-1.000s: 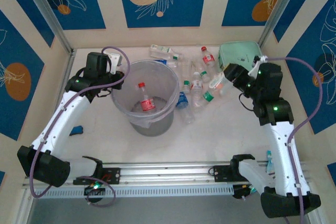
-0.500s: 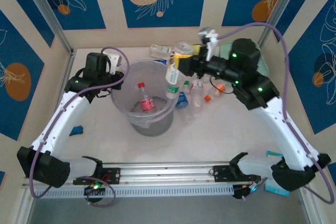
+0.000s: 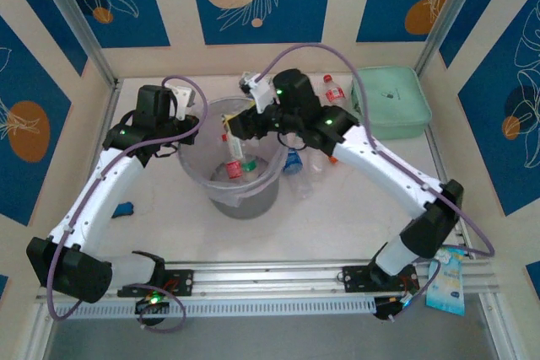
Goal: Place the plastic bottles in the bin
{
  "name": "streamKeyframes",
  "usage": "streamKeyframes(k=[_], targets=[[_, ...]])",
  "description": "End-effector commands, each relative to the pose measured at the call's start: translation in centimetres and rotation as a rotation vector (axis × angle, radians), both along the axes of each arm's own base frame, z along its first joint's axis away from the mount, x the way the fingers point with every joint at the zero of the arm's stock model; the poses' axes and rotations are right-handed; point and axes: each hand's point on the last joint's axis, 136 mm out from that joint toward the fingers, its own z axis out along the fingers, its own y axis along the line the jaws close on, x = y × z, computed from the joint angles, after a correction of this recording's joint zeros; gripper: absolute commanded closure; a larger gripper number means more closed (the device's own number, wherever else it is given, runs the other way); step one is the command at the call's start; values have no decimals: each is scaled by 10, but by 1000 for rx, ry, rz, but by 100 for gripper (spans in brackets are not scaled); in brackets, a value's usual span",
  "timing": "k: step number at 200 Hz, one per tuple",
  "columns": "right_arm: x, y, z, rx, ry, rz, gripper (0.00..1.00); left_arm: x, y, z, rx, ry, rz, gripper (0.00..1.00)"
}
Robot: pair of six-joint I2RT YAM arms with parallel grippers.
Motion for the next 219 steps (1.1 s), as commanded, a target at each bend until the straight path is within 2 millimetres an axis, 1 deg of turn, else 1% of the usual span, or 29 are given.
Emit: streamKeyframes(k=[1,24,37,69,89,111,123,127,144,166,187,203,219], targets=[[5,8,-25,-17,91,-44,100,-3,4,-5,22,4,-7,100],[15,11,-66,-69,189,-112,100,-3,4,-7,23,7,-9,100],[18,10,-84,-92,222,-139,100,-4,3,-6,18,7,-15,100],[23,7,-122,-135,323,-211,100,-3,5,-7,30,6,-7,100],[22,9,-144,-144,412,-225,100,-3,6,-7,33,4,-7,100],[18,10,-163,-168,476,-241,100,-3,5,-8,30,8,-9,100],[17,8,-171,-179,498,-254,91,-3,6,-7,31,4,-9,100],[17,7,-175,-185,505,-259,85,-3,6,-7,33,5,-7,100],[16,5,-184,-196,529,-272,67,-3,6,-9,37,8,-6,100],[8,8,-193,-207,568,-257,47,-3,7,-8,41,5,-4,100],[2,9,-191,-221,563,-249,31,-4,7,-9,38,9,-8,100],[0,5,-186,-227,554,-252,23,-3,7,-9,37,8,-7,100],[-1,2,-174,-220,537,-249,16,-3,7,-9,39,10,-5,100]])
